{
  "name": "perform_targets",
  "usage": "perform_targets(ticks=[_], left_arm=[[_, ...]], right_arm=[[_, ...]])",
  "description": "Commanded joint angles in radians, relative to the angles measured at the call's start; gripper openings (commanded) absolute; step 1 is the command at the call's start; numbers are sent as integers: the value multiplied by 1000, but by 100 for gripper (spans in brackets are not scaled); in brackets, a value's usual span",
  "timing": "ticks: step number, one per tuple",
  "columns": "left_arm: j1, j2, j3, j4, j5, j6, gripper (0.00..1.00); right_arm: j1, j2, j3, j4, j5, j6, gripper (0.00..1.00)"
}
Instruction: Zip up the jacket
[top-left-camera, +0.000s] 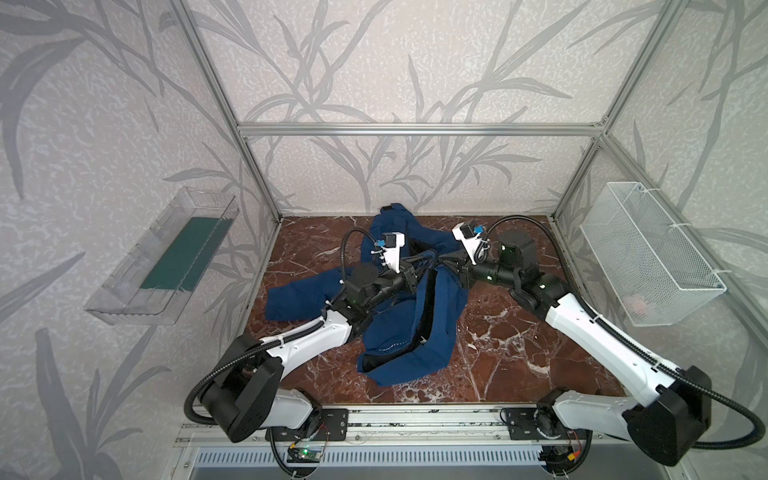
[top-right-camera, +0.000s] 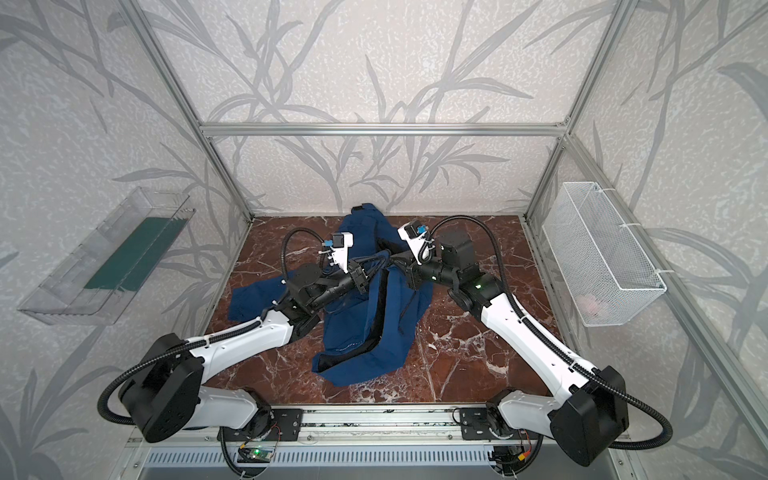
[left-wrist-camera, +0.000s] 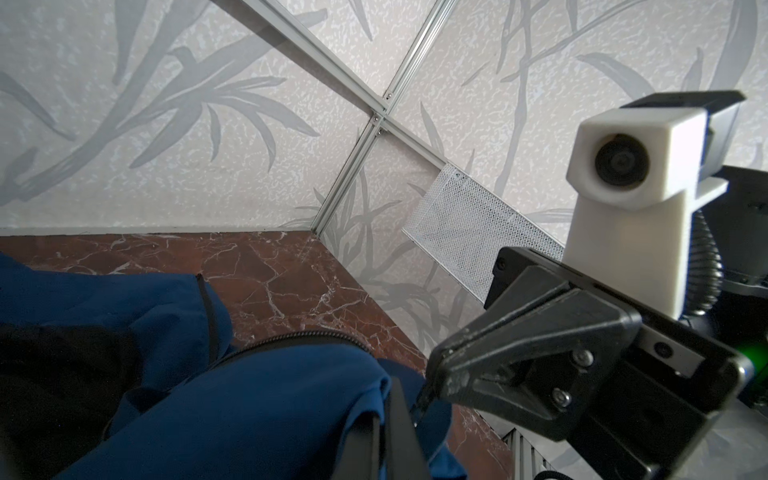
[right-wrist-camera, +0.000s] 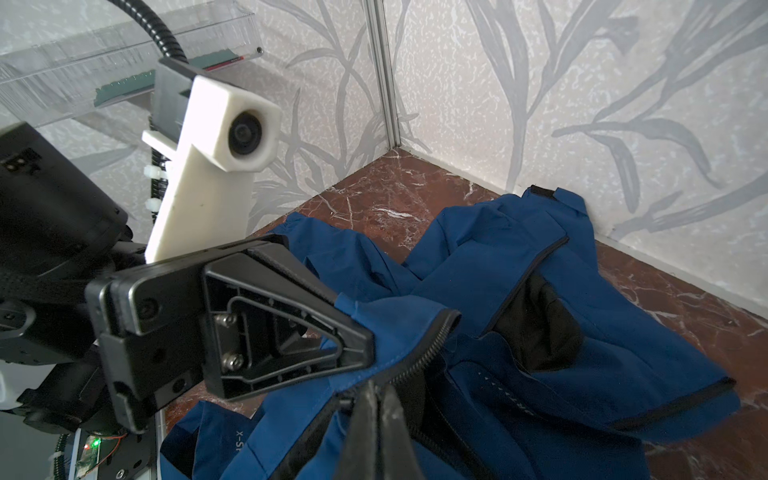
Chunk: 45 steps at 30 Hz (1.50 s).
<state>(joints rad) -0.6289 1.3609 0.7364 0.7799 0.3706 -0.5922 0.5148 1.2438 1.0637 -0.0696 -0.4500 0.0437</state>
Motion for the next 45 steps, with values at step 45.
perform_targets(ticks=[45], left_arm=[[534, -282, 548, -1239, 133, 566, 0]], right_arm=[[-221, 212, 240, 419, 368, -110, 0]])
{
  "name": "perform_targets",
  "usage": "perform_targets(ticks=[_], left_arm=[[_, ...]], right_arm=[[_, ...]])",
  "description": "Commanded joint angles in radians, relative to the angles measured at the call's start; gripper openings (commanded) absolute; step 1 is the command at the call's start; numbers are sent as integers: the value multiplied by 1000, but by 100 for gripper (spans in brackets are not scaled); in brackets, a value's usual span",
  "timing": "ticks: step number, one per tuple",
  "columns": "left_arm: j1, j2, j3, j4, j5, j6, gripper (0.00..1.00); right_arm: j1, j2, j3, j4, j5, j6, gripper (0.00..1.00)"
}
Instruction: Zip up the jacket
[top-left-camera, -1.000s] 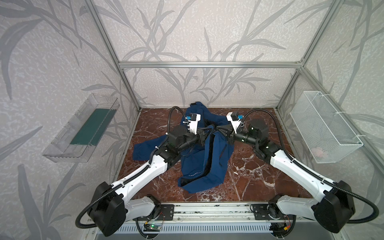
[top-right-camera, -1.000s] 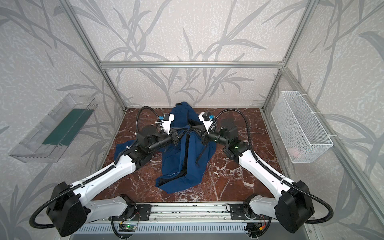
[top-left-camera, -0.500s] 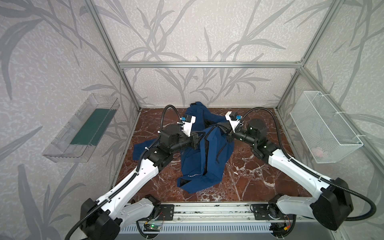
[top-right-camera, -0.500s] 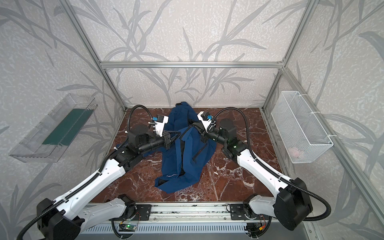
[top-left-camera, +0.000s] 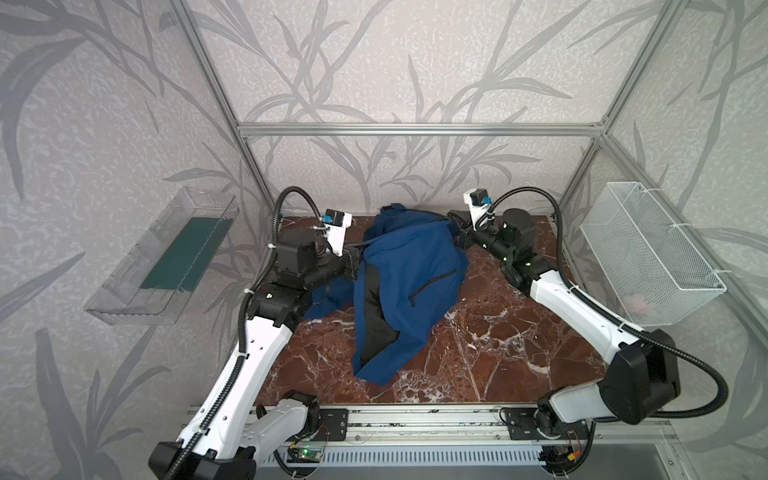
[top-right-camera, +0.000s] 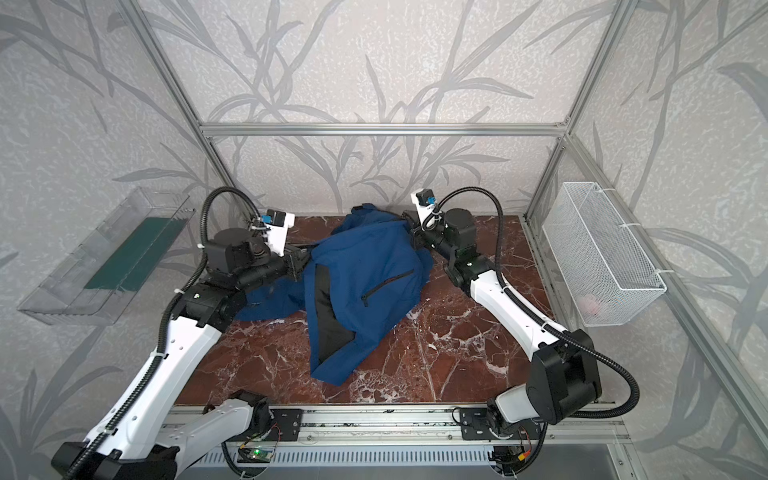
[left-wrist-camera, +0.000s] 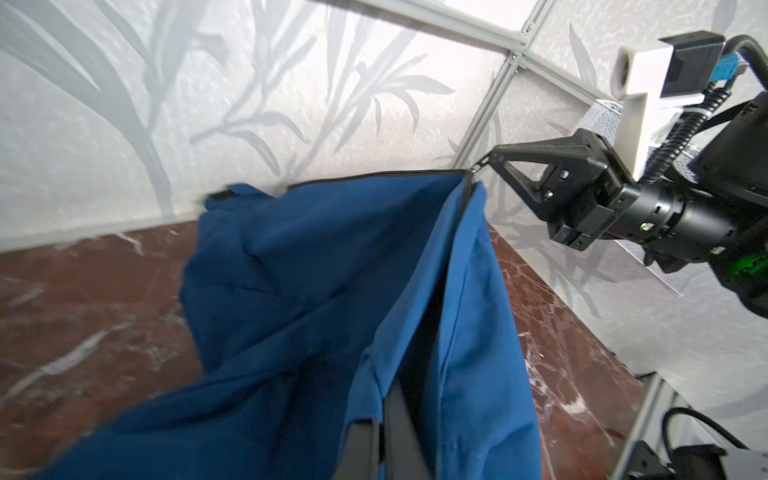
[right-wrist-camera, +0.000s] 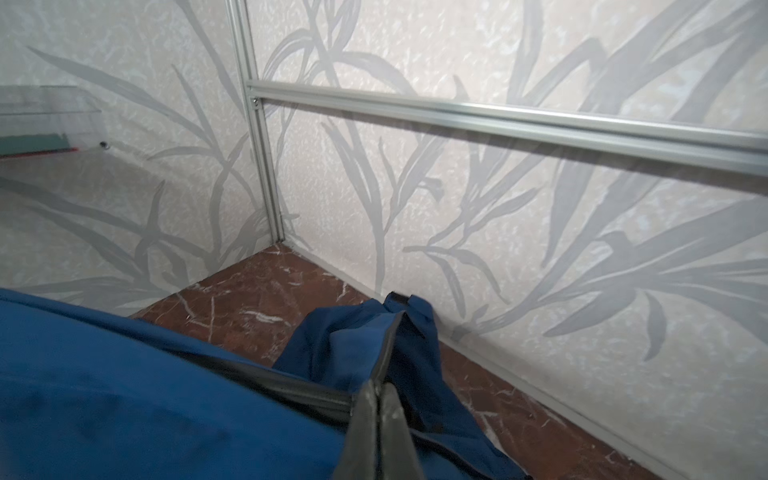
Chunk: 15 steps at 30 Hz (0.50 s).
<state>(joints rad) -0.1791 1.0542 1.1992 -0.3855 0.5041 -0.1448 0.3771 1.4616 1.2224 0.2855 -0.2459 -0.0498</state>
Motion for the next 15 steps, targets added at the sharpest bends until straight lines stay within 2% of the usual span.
perform_targets(ticks=[1, 4, 7, 12, 15], left_arm=[[116, 50, 132, -83, -5, 152, 0], [197, 109, 251, -80, -30, 214, 0], [245, 108, 246, -49, -66, 262, 0], [266, 10, -5, 13, -136, 301, 0], [265, -72, -250, 110, -178, 287, 0]], right_arm=[[-96, -8, 97, 71, 157, -24, 0], [-111, -44, 102, 110, 163, -67, 0], [-110, -121, 39, 86, 186, -96, 0], [-104, -313, -242, 18, 177, -32, 0], [-85, -415, -445, 12, 221, 50, 0]])
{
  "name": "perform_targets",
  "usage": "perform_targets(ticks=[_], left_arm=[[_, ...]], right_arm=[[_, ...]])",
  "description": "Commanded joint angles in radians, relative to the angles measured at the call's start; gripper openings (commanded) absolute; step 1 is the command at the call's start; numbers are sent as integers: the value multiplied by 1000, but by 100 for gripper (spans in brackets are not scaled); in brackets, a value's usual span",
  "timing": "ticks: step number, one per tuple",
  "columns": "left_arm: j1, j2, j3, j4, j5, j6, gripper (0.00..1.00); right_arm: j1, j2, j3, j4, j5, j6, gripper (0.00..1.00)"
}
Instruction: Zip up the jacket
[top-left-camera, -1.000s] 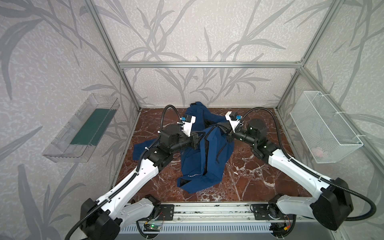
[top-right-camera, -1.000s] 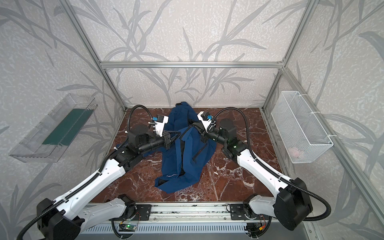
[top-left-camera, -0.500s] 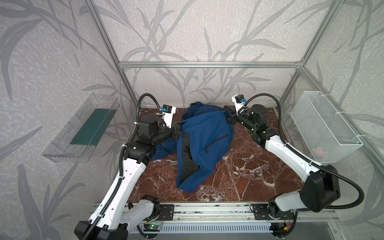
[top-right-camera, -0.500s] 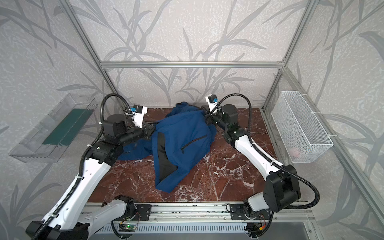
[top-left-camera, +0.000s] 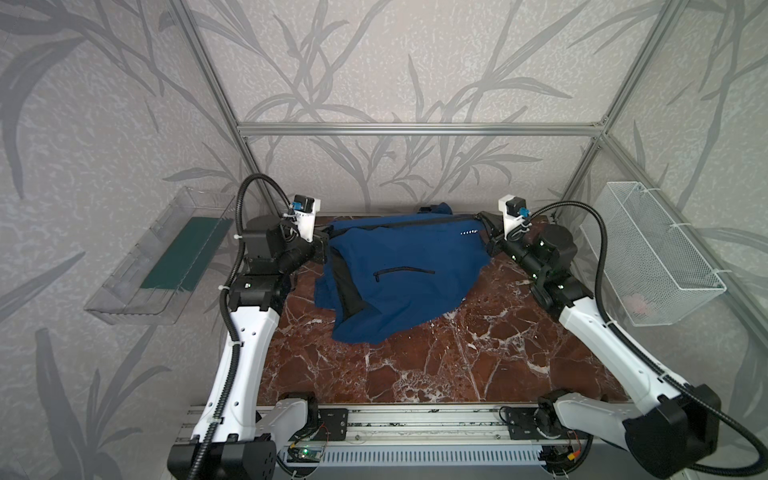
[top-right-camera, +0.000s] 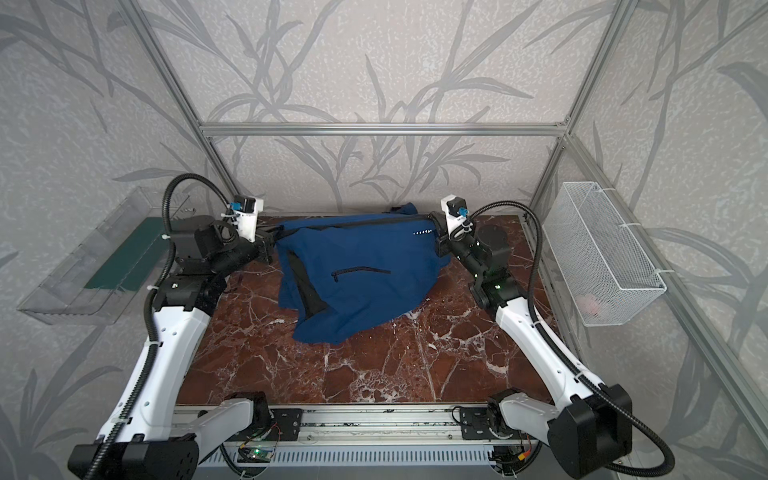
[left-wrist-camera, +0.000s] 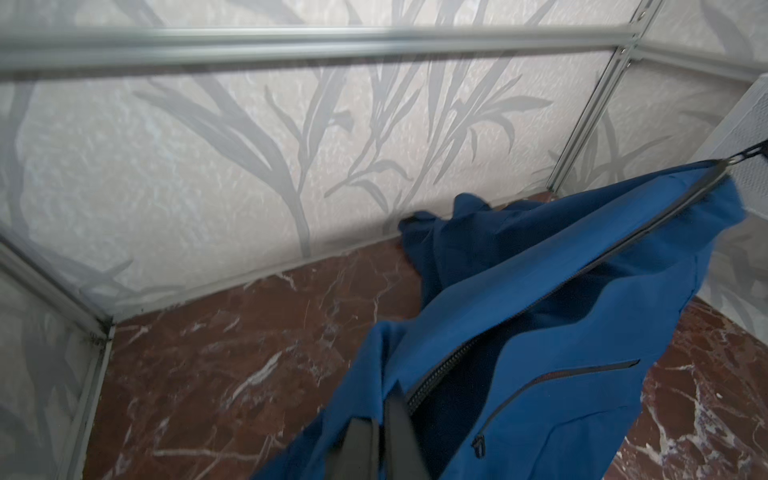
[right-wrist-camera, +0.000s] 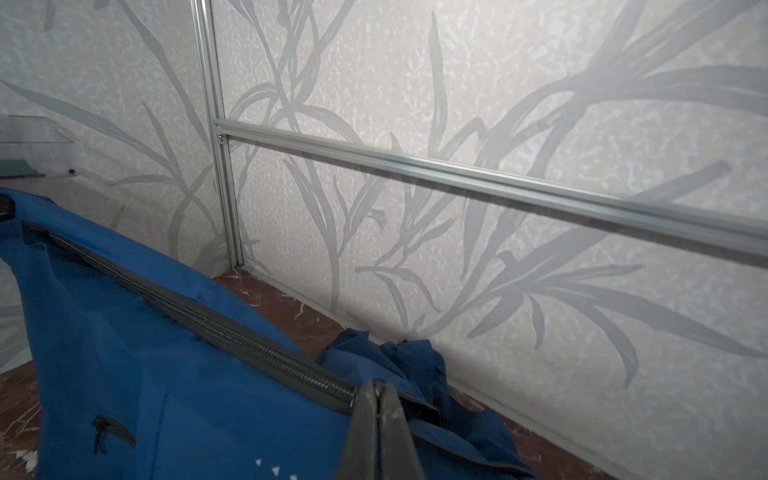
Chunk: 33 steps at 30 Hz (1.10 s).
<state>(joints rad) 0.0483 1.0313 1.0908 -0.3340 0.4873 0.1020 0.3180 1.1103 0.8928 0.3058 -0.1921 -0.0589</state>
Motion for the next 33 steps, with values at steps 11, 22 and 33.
perform_targets(ticks=[11, 22, 33], left_arm=[[49, -140, -492, 175, -426, 24, 0], [61, -175, -568, 248, -541, 59, 0], [62, -245, -613, 248, -558, 61, 0]], right_arm=[[-3, -310, -512, -77, 428, 298, 0], [-3, -413, -603, -245, 687, 489, 0], [-3, -383, -557, -363, 842, 592, 0]])
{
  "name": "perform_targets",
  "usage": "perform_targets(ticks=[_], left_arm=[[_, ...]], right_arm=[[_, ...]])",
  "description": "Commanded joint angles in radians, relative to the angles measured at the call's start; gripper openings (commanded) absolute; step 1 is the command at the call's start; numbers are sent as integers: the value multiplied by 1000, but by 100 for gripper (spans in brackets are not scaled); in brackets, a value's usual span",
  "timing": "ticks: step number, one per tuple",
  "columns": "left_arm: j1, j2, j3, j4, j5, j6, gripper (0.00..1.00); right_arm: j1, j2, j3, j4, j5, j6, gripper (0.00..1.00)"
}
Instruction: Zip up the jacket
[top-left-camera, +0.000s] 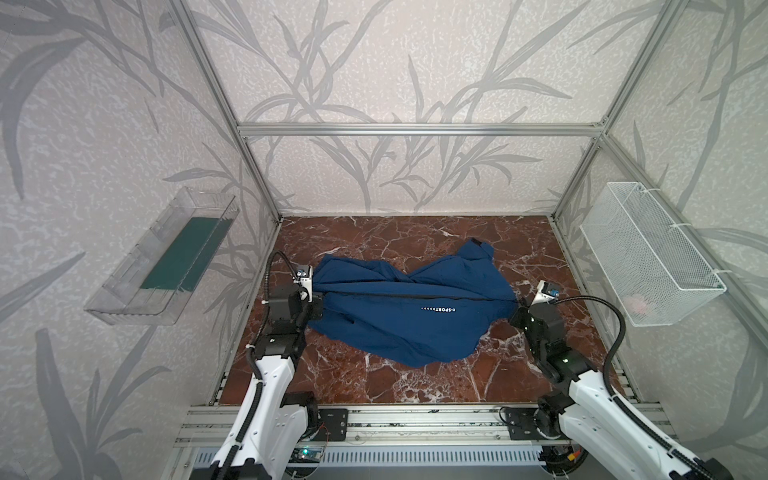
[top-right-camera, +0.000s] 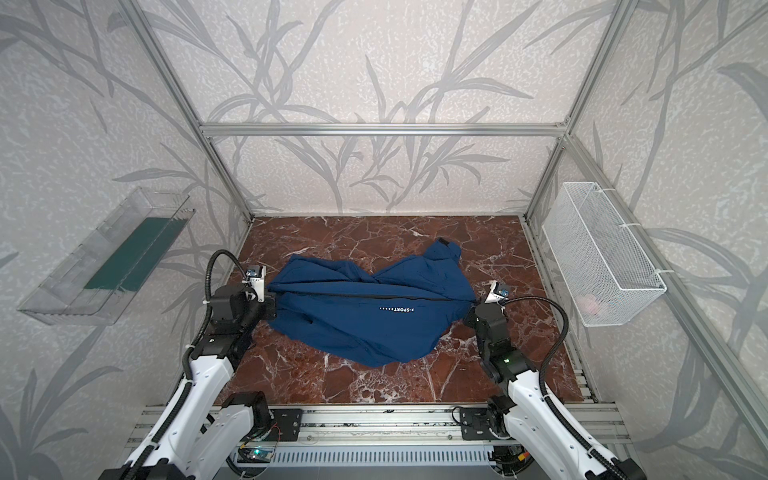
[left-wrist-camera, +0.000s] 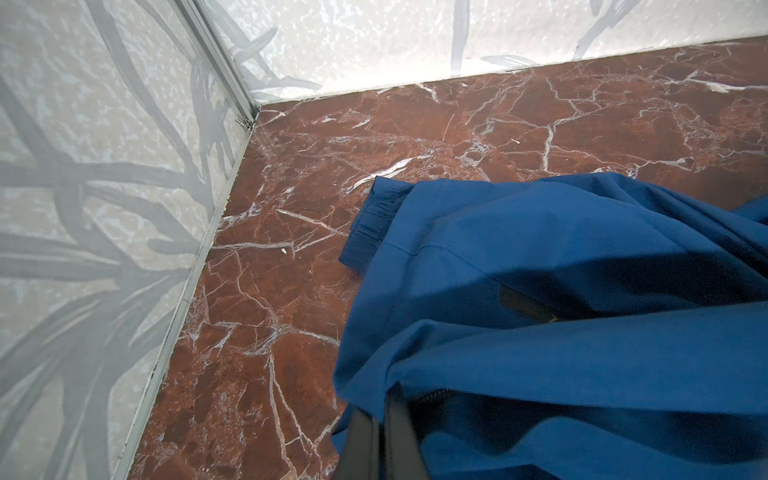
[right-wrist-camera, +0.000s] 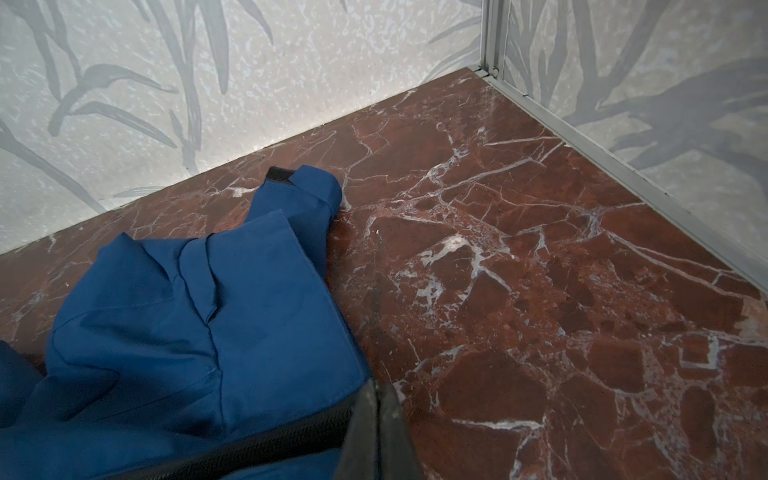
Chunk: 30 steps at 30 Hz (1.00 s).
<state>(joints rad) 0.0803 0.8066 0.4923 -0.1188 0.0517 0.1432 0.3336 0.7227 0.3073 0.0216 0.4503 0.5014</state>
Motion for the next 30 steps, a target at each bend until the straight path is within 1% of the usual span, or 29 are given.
perform_targets(ticks=[1, 3, 4, 5, 6, 7, 8, 9, 10, 11, 13, 15, 16, 18, 21, 23, 26, 28, 30], left_arm=[[30, -23, -14, 30, -121, 21, 0], [30, -34, -20, 35, -132, 21, 0], [29, -42, -26, 43, -136, 19, 0], [29, -52, -33, 58, -140, 16, 1], [29, -65, -44, 75, -138, 15, 13], [29, -79, -54, 89, -137, 16, 30], [30, -94, -68, 111, -139, 10, 50], [30, -105, -83, 141, -151, -2, 79], [29, -113, -93, 169, -170, -22, 99], [30, -118, -106, 208, -200, -49, 99], [29, -118, -122, 272, -228, -77, 99], [30, -115, -138, 342, -187, -68, 99], [30, -112, -142, 370, -160, -67, 99], [29, -91, -147, 444, -125, -67, 99], [29, -26, -133, 530, -132, -102, 99], [29, 24, -99, 529, -155, -114, 99], [29, 108, -45, 526, -195, -142, 99], [29, 169, -13, 532, -189, -140, 99], [29, 227, 13, 552, -185, -154, 99]], right_arm=[[-19, 3, 30, -89, 225, 44, 0], [-19, 3, 33, -85, 252, 55, 1], [-19, 2, 38, -85, 243, 43, 14], [-19, -1, 46, -92, 235, 33, 35], [-19, -4, 54, -110, 235, 34, 53], [-19, -7, 64, -132, 248, 43, 65], [-19, -8, 74, -161, 277, 63, 85], [-19, -9, 85, -194, 309, 88, 100], [-19, -8, 96, -217, 334, 103, 99], [-19, -4, 108, -227, 353, 97, 99], [-19, 10, 118, -185, 344, 25, 99], [-19, 41, 116, -97, 308, -70, 99], [-19, 57, 116, -63, 301, -98, 99], [-22, 115, 119, 40, 261, -182, 99], [-24, 226, 166, 108, 183, -283, 99], [-25, 315, 216, 122, 160, -329, 99], [-27, 447, 300, 135, 188, -361, 99], [-29, 511, 335, 155, 183, -403, 99], [-34, 571, 345, 225, 173, -442, 99]])
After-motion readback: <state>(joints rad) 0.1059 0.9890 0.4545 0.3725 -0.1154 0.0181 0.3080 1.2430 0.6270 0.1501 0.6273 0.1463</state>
